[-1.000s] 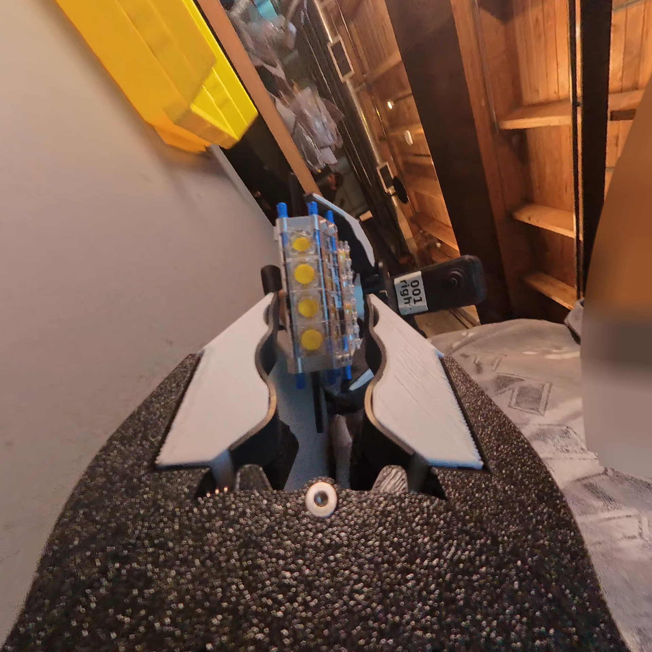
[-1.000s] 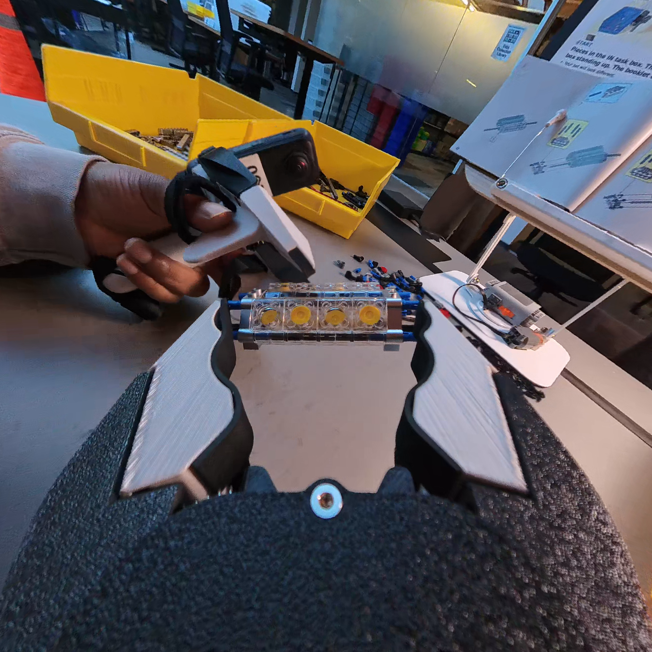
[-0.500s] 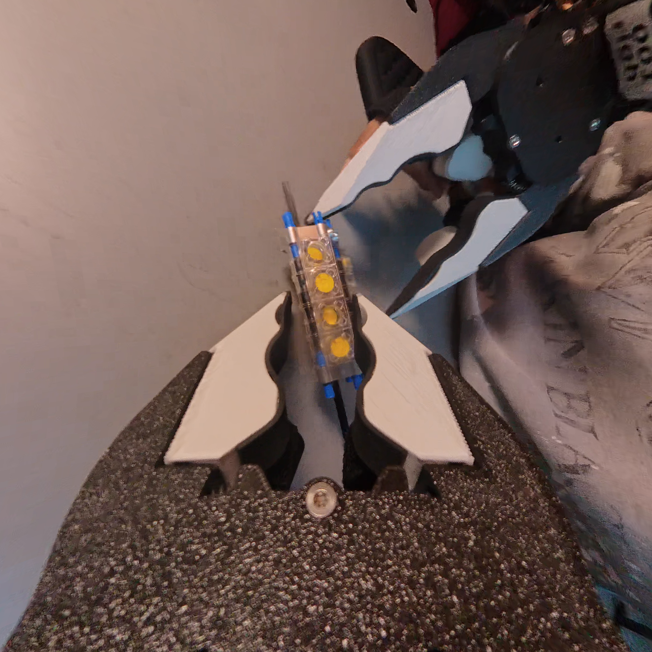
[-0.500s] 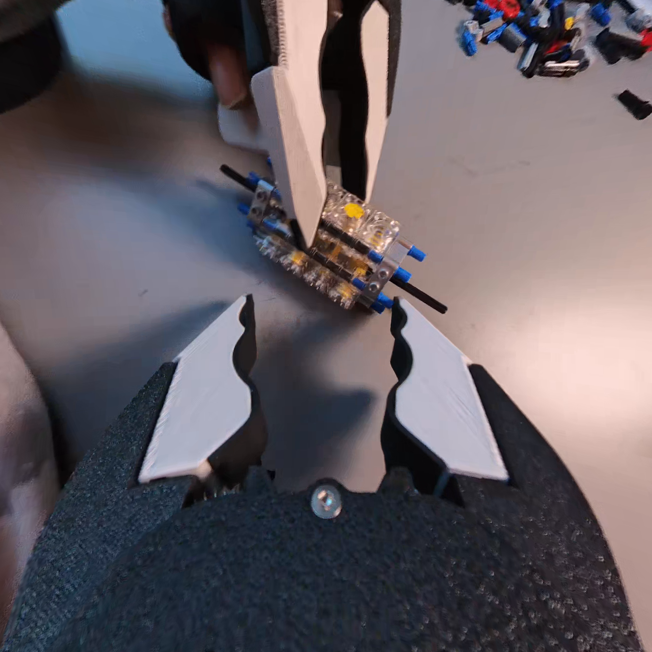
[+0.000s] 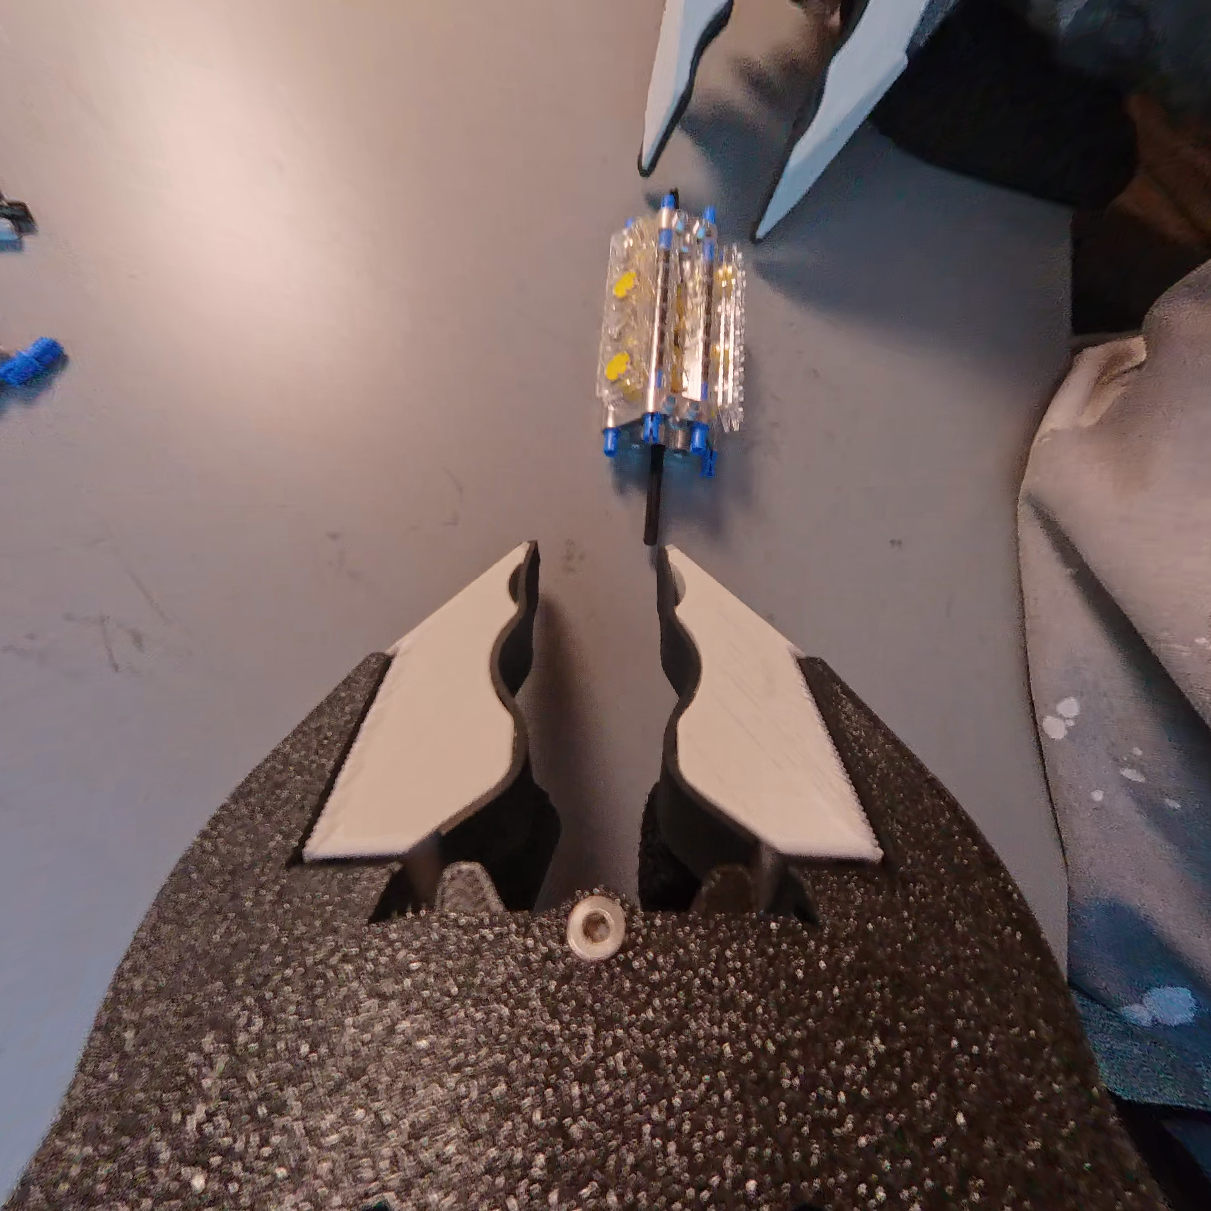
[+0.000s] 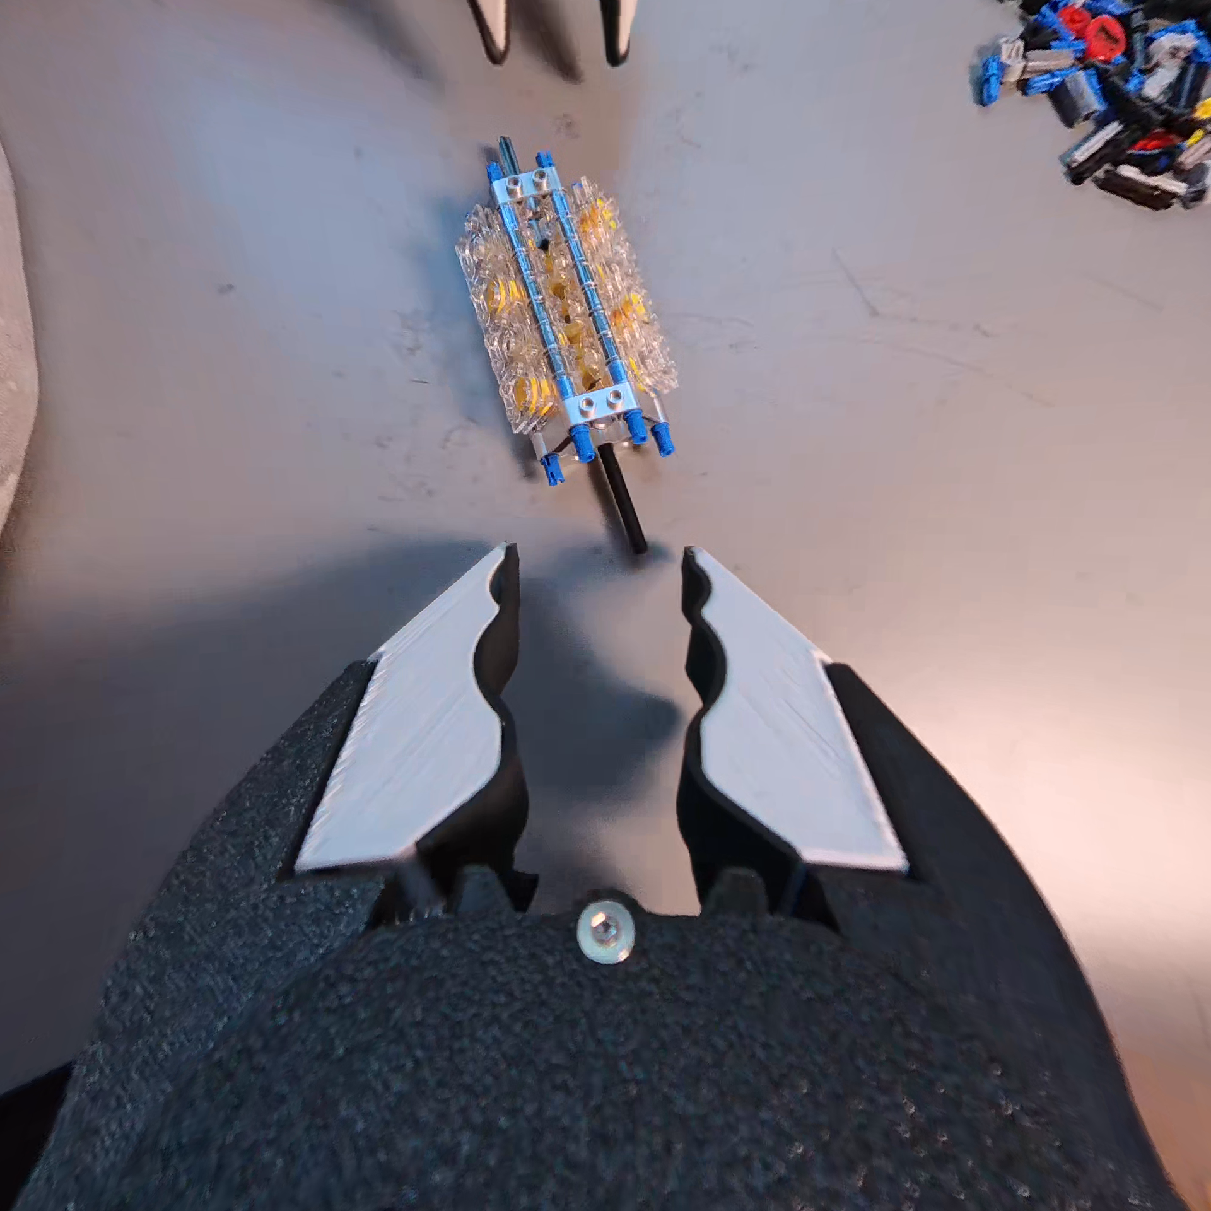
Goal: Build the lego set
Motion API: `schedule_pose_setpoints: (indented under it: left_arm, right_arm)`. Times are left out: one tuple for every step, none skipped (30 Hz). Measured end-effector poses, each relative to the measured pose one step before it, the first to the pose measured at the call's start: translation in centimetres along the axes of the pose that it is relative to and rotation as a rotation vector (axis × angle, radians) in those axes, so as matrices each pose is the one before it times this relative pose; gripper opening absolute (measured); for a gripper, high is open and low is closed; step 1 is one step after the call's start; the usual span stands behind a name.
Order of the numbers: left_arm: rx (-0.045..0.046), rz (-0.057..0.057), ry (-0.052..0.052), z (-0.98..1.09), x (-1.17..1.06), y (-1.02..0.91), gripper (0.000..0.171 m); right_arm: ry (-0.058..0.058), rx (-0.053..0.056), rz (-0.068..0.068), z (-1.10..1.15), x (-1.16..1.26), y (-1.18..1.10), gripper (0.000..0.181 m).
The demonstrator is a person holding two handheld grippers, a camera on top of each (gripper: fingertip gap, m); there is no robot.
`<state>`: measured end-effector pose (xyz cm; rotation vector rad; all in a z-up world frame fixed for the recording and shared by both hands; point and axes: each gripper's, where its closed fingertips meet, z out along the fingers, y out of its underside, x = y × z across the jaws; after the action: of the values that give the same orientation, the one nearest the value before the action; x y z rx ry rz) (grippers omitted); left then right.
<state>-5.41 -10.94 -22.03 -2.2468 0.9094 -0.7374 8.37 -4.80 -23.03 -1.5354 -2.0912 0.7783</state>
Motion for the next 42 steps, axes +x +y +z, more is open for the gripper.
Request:
schedule_pose_setpoints:
  left_arm:
    - [-0.02619, 0.0140, -0.0200, 0.229, 0.346, 0.621, 0.035]
    - [-0.02403, 0.0179, -0.0212, 0.253, 0.261, 0.475, 0.034]
    - [-0.01396, 0.0202, -0.0235, 0.248, 0.115, 0.227, 0.035]
    - [-0.00084, 0.0208, -0.0144, 0.136, 0.096, -0.041, 0.033]
    - [-0.00044, 0.0130, -0.0070, 0.138, 0.018, -0.085, 0.033]
    - [0.00023, 0.0090, -0.0050, 0.123, -0.102, -0.100, 0.030]
    - [0.00223, 0.0129, -0.0036, 0.119, -0.171, -0.107, 0.029]
    - [0.00453, 0.0152, -0.0088, 0.115, -0.280, -0.106, 0.026]
    - [0.00609, 0.0139, -0.0073, 0.100, -0.265, -0.100, 0.022]
    - [0.00716, 0.0112, -0.0012, 0.097, -0.174, -0.103, 0.020]
    - [0.00752, 0.0084, 0.0020, 0.086, -0.100, -0.091, 0.018]
    - [0.00733, 0.0062, 0.0026, 0.077, -0.060, -0.078, 0.018]
    - [0.00672, 0.0067, 0.0029, 0.062, -0.014, -0.068, 0.017]
    - [0.00566, 0.0076, -0.0032, 0.050, -0.083, -0.032, 0.015]
    - [0.00504, 0.0070, -0.0051, 0.028, -0.102, -0.021, 0.013]
    - [0.00558, 0.0022, 0.0024, -0.001, -0.001, -0.013, 0.013]
    - [0.00696, -0.0045, 0.0142, -0.036, 0.129, 0.015, 0.013]
    - [0.00973, -0.0091, 0.0125, -0.120, 0.055, -0.007, 0.013]
    - [0.01524, -0.0077, 0.0170, -0.226, 0.157, -0.090, 0.013]
    - [0.02005, -0.0071, 0.0277, -0.290, 0.361, -0.199, 0.013]
    - [0.01949, -0.0086, 0.0266, -0.246, 0.398, -0.239, 0.014]
    - [0.00806, -0.0074, 0.0271, -0.084, 0.437, -0.094, 0.016]
    - [-0.00698, -0.0007, 0.0178, 0.115, 0.344, 0.114, 0.017]
    - [-0.01546, 0.0097, -0.0040, 0.264, 0.055, 0.243, 0.018]
    - [-0.01987, 0.0151, -0.0073, 0.330, 0.045, 0.270, 0.018]
    - [-0.01249, 0.0146, -0.0085, 0.267, 0.016, 0.115, 0.017]
    - [0.00033, 0.0114, -0.0065, 0.106, -0.001, -0.106, 0.017]
    - [-0.00187, 0.0060, -0.0046, 0.076, -0.028, -0.067, 0.016]
    - [-0.00477, 0.0044, -0.0099, 0.080, -0.130, 0.024, 0.014]
    - [-0.00158, 0.0055, -0.0112, 0.049, -0.133, -0.011, 0.012]
    - [-0.00044, 0.0040, -0.0121, 0.036, -0.122, -0.021, 0.009]
    - [0.00048, 0.0031, -0.0112, 0.039, -0.117, -0.032, 0.006]
    - [0.00083, 0.0024, -0.0077, 0.057, -0.044, -0.037, 0.003]
    - [-0.00083, 0.0019, -0.0057, 0.065, -0.007, -0.058, 0.003]
    - [-0.00083, 0.0023, -0.0050, 0.070, 0.034, -0.074, 0.003]
    - [0.00394, 0.0048, -0.0054, 0.048, 0.050, -0.169, 0.003]
    - [0.01740, 0.0061, -0.0049, -0.064, 0.078, -0.388, 0.003]
    - [0.03289, -0.0001, 0.0063, -0.203, 0.212, -0.655, 0.003]
    - [0.04241, -0.0082, 0.0081, -0.312, 0.163, -0.824, 0.003]
    - [0.04221, -0.0095, -0.0004, -0.338, 0.003, -0.812, 0.002]
    - [0.03319, -0.0080, 0.0024, -0.278, 0.021, -0.664, 0.002]
    - [0.02009, -0.0038, 0.0035, -0.180, 0.074, -0.461, 0.002]
  right_arm:
    - [-0.0187, 0.0062, -0.0043, 0.320, 0.128, -0.138, 0.043]
    - [-0.0122, 0.0086, 0.0002, 0.276, 0.209, -0.197, 0.039]
    - [-0.0152, 0.0052, 0.0029, 0.234, 0.112, -0.177, 0.036]
    - [-0.0059, 0.0010, 0.0012, 0.197, 0.220, -0.098, 0.032]
    - [-0.0003, 0.0007, -0.0033, 0.151, 0.244, -0.044, 0.027]
    - [-0.0032, 0.0034, -0.0025, 0.046, 0.140, -0.062, 0.024]
    - [-0.0029, -0.0003, -0.0005, 0.001, 0.093, -0.004, 0.020]
    - [-0.0033, -0.0009, -0.0027, -0.015, 0.007, 0.035, 0.019]
    - [0.0005, 0.0000, -0.0035, -0.019, -0.004, 0.037, 0.017]
    - [0.0055, 0.0035, -0.0034, 0.014, 0.031, 0.008, 0.015]
    - [0.0057, 0.0064, -0.0023, 0.011, 0.031, 0.006, 0.014]
    - [0.0024, 0.0072, 0.0004, -0.009, -0.022, 0.007, 0.014]
    - [0.0027, 0.0066, 0.0012, -0.004, -0.007, 0.003, 0.013]
    - [0.0006, 0.0064, 0.0002, -0.001, -0.021, 0.016, 0.012]
    - [-0.0012, 0.0050, 0.0010, -0.002, -0.028, -0.005, 0.011]
    - [-0.0016, 0.0034, -0.0008, -0.007, -0.019, 0.012, 0.010]
    - [-0.0007, -0.0004, -0.0050, -0.006, -0.023, 0.023, 0.008]
    - [0.0001, -0.0006, -0.0089, -0.009, -0.031, 0.000, 0.008]
    - [-0.0016, 0.0000, -0.0070, 0.004, -0.046, -0.004, 0.008]
    - [-0.0046, 0.0010, -0.0036, 0.027, -0.087, -0.020, 0.008]
    - [-0.0051, 0.0013, -0.0004, 0.022, -0.061, -0.031, 0.008]
    - [-0.0022, 0.0009, 0.0016, 0.027, 0.019, -0.019, 0.007]
    - [0.0002, 0.0010, 0.0012, 0.021, 0.052, -0.014, 0.005]
    - [-0.0043, 0.0008, -0.0006, 0.021, -0.004, -0.027, 0.004]
    - [-0.0035, 0.0006, -0.0001, 0.017, -0.013, -0.007, 0.004]
    - [-0.0017, 0.0004, 0.0002, 0.007, -0.012, -0.010, 0.004]
    - [-0.0007, 0.0009, 0.0007, -0.010, -0.012, 0.003, 0.004]
    - [0.0003, 0.0012, 0.0001, 0.002, -0.004, 0.004, 0.004]
    - [0.0010, 0.0004, 0.0002, -0.008, -0.004, 0.005, 0.004]
    - [0.0016, -0.0001, -0.0004, 0.007, -0.006, 0.008, 0.004]
    - [0.0011, -0.0003, 0.0013, -0.009, 0.003, 0.011, 0.004]
    - [-0.0011, -0.0010, 0.0028, -0.014, -0.038, 0.021, 0.004]
    - [-0.0022, -0.0007, 0.0033, -0.024, -0.039, 0.014, 0.004]
    - [-0.0005, 0.0002, 0.0032, -0.006, -0.006, 0.019, 0.004]
    - [-0.0006, 0.0005, 0.0026, -0.009, -0.011, 0.005, 0.004]
    - [-0.0001, -0.0001, 0.0008, -0.003, 0.003, 0.004, 0.004]
    - [0.0001, -0.0005, 0.0004, 0.003, 0.003, 0.001, 0.004]
    - [0.0000, -0.0002, 0.0002, -0.004, 0.008, 0.005, 0.004]
    - [-0.0002, 0.0005, 0.0001, 0.003, -0.004, -0.007, 0.004]
    - [-0.0013, 0.0010, 0.0010, -0.005, -0.010, -0.003, 0.004]
    - [-0.0008, 0.0005, 0.0020, 0.006, 0.019, -0.011, 0.004]
    - [-0.0022, 0.0000, 0.0016, -0.002, -0.011, 0.000, 0.004]
